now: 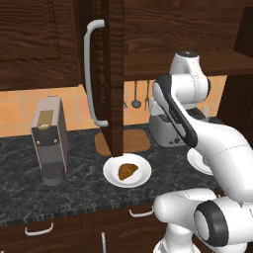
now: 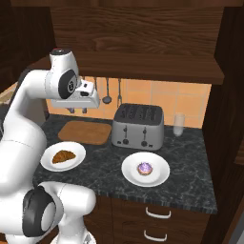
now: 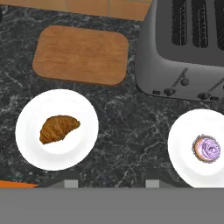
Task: From the different types of pastries on the counter, select a croissant and place it on the cutting board. Then retrieve a jar of jam from the cabinet and place it alongside the croissant on the cutting board.
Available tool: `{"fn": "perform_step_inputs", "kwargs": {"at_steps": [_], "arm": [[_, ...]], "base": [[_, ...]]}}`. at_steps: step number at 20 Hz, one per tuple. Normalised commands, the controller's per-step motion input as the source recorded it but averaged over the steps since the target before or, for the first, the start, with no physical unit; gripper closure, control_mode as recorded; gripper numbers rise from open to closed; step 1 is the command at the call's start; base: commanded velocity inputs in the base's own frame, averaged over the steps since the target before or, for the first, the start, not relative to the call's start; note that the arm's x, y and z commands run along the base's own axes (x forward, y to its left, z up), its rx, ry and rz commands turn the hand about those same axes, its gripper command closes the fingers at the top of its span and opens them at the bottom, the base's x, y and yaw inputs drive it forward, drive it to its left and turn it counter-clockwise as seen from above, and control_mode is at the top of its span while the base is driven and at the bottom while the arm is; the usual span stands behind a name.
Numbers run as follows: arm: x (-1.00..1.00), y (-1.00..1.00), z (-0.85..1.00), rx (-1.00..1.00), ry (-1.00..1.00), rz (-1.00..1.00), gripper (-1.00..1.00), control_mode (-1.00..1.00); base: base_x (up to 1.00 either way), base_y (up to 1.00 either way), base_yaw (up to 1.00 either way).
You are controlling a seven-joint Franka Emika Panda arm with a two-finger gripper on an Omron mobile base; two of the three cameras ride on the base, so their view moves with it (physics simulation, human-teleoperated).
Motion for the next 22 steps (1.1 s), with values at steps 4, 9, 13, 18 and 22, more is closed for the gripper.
{"fn": "perform_step_inputs", "kwargs": {"at_steps": [4, 9, 13, 18, 22], "arm": [[-0.01, 0.01, 0.0, 0.0, 0.0, 0.01, -1.0, -1.0], [-0.69, -0.04, -0.2, 0.0, -0.08, 0.01, -1.0, -1.0], [-0.81, 0.36, -0.2, -0.01, 0.11, 0.01, -1.0, -1.0], [-0.59, 0.71, -0.54, 0.0, 0.07, 0.0, -1.0, -1.0], [0.01, 0.4, -0.74, 0.0, 0.02, 0.0, -1.0, -1.0]], "base": [[0.0, 0.0, 0.0], [0.0, 0.0, 0.0], [0.0, 0.0, 0.0], [0.0, 0.0, 0.0], [0.0, 0.0, 0.0]]}}
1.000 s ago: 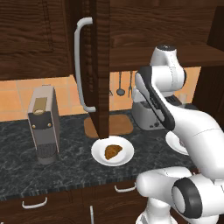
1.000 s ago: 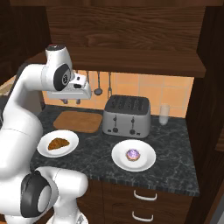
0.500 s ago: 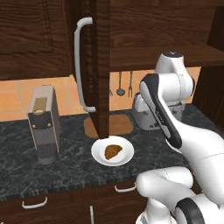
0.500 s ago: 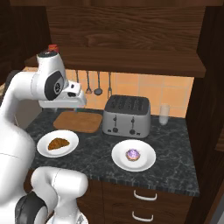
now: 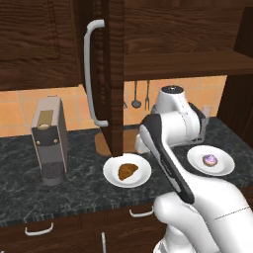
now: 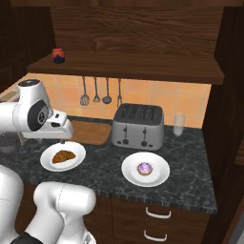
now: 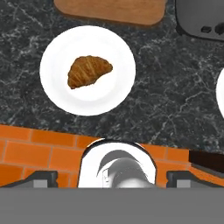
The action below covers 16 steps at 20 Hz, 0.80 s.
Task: From the different types of pastries on the counter, select a croissant and place it on the cutting board. Then retrieve a jar of jam from the cabinet and place it alongside the croissant on the cutting board.
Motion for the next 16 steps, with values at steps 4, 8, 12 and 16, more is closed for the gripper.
{"fn": "perform_step_inputs", "kwargs": {"at_steps": [4, 8, 12, 16], "arm": [[0.13, 0.07, -0.28, 0.05, 0.0, 0.0, -1.0, -1.0], [0.04, 0.3, -0.96, 0.07, 0.0, -0.15, -1.0, -1.0], [0.21, 0.31, -0.51, 0.09, -0.02, -0.19, -1.0, -1.0], [0.32, 0.08, -0.16, 0.03, 0.0, -0.28, -1.0, -1.0]], "base": [[0.0, 0.0, 0.0], [0.0, 0.0, 0.0], [0.0, 0.0, 0.0], [0.0, 0.0, 0.0]]}}
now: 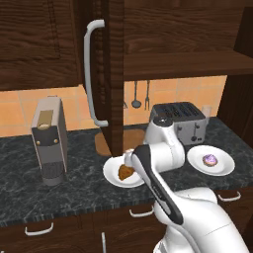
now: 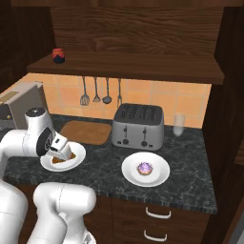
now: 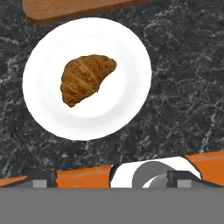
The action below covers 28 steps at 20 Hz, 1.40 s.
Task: From the different types of pastries on the counter, select a croissant and place it on the cutting board. Then retrieve a jar of jam from the cabinet and place it alongside the croissant on the cutting board.
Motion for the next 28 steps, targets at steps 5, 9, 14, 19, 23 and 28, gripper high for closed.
{"fn": "perform_step_inputs", "kwargs": {"at_steps": [5, 9, 14, 19, 23, 28], "arm": [[0.17, 0.1, -0.04, 0.03, 0.02, -0.29, -1.0, -1.0], [0.22, 0.13, 0.0, 0.03, 0.1, -0.18, -1.0, -1.0], [0.57, 0.17, -0.01, 0.0, 0.09, -0.09, -1.0, -1.0], [0.51, 0.2, -0.27, 0.0, 0.04, -0.05, -1.0, -1.0], [0.37, 0.04, -0.48, 0.01, 0.01, -0.03, -1.0, -1.0], [0.29, 0.0, -0.4, 0.0, 0.0, -0.01, -1.0, -1.0]], "base": [[0.0, 0.0, 0.0], [0.0, 0.0, 0.0], [0.0, 0.0, 0.0], [0.0, 0.0, 0.0], [0.0, 0.0, 0.0], [0.0, 0.0, 0.0]]}}
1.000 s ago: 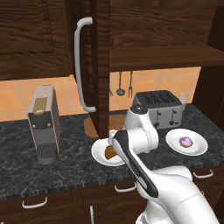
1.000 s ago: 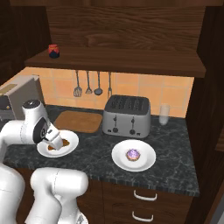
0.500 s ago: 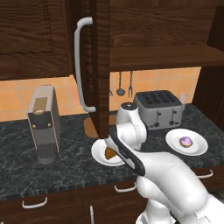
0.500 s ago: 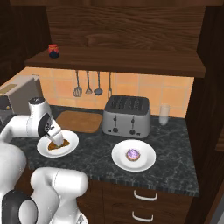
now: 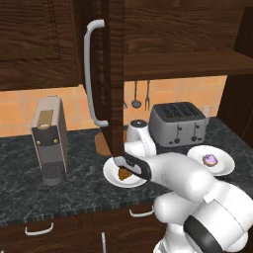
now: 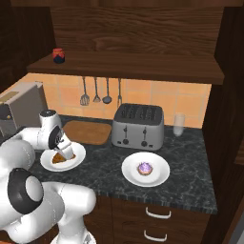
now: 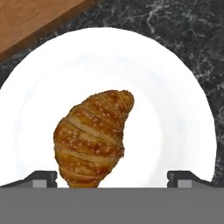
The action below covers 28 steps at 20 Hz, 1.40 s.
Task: From the different types of pastries on the counter, select a croissant and place it on the cutting board. Then retrieve a jar of jam from the cabinet and place it alongside the croissant on the cutting board.
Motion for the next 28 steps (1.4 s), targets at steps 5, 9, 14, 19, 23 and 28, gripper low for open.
{"fn": "perform_step_inputs", "kwargs": {"at_steps": [5, 9, 14, 19, 23, 28], "arm": [[0.22, 0.04, -0.23, 0.0, 0.01, 0.0, -1.0, -1.0], [0.12, 0.14, -0.23, 0.0, 0.04, -0.02, -1.0, -1.0], [0.2, 0.06, -0.14, 0.0, 0.0, -0.03, -1.0, -1.0], [0.1, 0.0, -0.21, 0.0, 0.0, -0.03, -1.0, -1.0], [0.0, 0.01, -0.39, 0.0, 0.02, -0.02, 1.0, -1.0], [0.02, -0.02, 0.08, 0.03, 0.0, -0.03, 1.0, -1.0]], "base": [[0.0, 0.0, 0.0], [0.0, 0.0, 0.0], [0.0, 0.0, 0.0], [0.0, 0.0, 0.0], [0.0, 0.0, 0.0], [0.0, 0.0, 0.0]]}}
